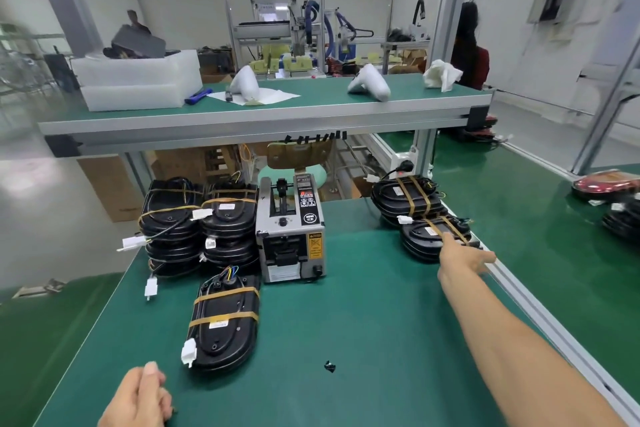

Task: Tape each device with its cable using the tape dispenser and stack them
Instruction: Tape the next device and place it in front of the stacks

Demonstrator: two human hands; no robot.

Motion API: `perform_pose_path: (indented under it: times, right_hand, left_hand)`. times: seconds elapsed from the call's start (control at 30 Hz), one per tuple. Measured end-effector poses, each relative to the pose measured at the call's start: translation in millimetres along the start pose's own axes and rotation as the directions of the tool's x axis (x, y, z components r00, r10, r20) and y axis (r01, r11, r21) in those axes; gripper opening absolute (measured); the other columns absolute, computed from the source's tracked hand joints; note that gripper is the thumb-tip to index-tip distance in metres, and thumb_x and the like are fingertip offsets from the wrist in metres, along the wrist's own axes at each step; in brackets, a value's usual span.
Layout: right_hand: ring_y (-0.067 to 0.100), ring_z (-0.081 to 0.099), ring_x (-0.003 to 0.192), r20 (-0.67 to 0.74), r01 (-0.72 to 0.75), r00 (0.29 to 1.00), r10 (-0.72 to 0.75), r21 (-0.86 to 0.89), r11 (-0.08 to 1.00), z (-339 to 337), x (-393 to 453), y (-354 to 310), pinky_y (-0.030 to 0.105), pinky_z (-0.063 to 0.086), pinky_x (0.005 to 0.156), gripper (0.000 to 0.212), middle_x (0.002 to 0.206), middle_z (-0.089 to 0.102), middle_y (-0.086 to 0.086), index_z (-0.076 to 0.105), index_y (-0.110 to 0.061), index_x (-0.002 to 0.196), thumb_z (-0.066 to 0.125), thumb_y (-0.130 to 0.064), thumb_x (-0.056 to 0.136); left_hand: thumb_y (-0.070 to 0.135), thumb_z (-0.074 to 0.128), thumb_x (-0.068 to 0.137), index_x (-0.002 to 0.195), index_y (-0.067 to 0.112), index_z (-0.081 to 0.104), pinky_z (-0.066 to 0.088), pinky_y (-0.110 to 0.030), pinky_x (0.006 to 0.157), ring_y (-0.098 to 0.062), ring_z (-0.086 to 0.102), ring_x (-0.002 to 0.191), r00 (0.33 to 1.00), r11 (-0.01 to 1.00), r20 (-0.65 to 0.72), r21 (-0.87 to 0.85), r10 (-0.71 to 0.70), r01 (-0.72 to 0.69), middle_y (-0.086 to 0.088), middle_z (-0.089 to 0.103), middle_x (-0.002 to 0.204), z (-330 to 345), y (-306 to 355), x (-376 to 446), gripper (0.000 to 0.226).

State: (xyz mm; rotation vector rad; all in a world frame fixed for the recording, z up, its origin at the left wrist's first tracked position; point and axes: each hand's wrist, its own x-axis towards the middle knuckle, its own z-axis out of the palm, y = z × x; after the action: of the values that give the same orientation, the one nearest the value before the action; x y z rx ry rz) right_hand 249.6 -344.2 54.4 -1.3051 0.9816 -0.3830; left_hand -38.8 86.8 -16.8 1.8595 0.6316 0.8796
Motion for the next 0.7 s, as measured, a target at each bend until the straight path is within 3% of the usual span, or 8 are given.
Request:
perform_pose_path:
  times: [0.07,0.17,0.23,0.3,0.43,0.7]
  right_hand:
    - [0.044,0.049,0.131,-0.015,-0.066,0.998,0.066,0.002,0.998,7.8,7.0,-4.5,0.051,0.048,0.108,0.088,0.154,0.036,0.020,0.030,-0.008,0.148,0.085,-0.032,0.084]
    - [0.040,0.046,0.140,0.085,-0.035,0.996,0.034,0.015,0.999,15.2,12.3,-5.7,0.052,0.043,0.114,0.086,0.158,0.039,0.017,0.029,-0.010,0.157,0.077,-0.034,0.090]
    - [0.041,0.044,0.141,-0.012,-0.101,0.995,0.103,0.127,0.987,18.9,11.4,-7.2,0.050,0.041,0.116,0.095,0.163,0.033,0.014,0.018,-0.014,0.162,0.079,-0.031,0.090]
    - [0.042,0.046,0.137,-0.085,-0.087,0.992,0.097,0.114,0.990,20.1,6.0,-8.2,0.049,0.043,0.113,0.114,0.161,0.032,0.016,0.011,-0.015,0.163,0.089,-0.030,0.081]
    - [0.043,0.052,0.133,-0.087,-0.014,0.996,0.021,0.074,0.997,16.2,10.8,2.9,0.049,0.045,0.111,0.115,0.155,0.041,0.019,0.015,-0.013,0.160,0.092,-0.033,0.077]
    - [0.038,0.047,0.142,-0.007,0.004,1.000,-0.004,0.081,0.997,-6.8,13.2,15.2,0.049,0.040,0.118,0.118,0.159,0.042,0.017,0.006,-0.020,0.165,0.089,-0.029,0.082]
  left_hand:
    - [0.039,0.049,0.097,0.069,0.021,0.060,0.038,-0.017,0.043,-0.022,0.049,0.038,1.000,1.000,0.009,-0.007,0.012,-0.012,-0.011,0.051,0.042,0.3,-4.7,1.5,0.034]
    - [0.031,0.049,0.099,0.067,0.013,0.056,0.037,-0.012,0.042,-0.010,0.048,0.035,0.999,1.000,0.039,-0.002,0.028,-0.028,-0.011,0.052,0.042,-0.2,-8.4,3.1,0.038]
    - [0.033,0.047,0.099,0.067,0.011,0.054,0.036,-0.012,0.041,-0.010,0.046,0.033,0.998,0.999,0.046,-0.007,0.036,-0.035,-0.011,0.052,0.043,0.9,-8.0,2.6,0.039]
    - [0.041,0.046,0.097,0.068,0.017,0.055,0.035,-0.015,0.040,-0.010,0.044,0.033,0.998,0.999,0.033,-0.026,0.046,-0.045,-0.012,0.052,0.044,1.8,-5.6,1.8,0.039]
    - [0.048,0.044,0.095,0.071,0.023,0.057,0.035,-0.016,0.039,-0.010,0.044,0.032,0.997,0.998,0.025,-0.018,0.067,-0.066,-0.010,0.052,0.043,0.5,-4.8,1.4,0.037]
    - [0.046,0.047,0.093,0.071,0.025,0.060,0.039,-0.015,0.046,-0.016,0.053,0.041,0.999,1.000,0.029,0.001,0.025,-0.025,-0.007,0.054,0.042,-2.1,2.5,0.1,0.033]
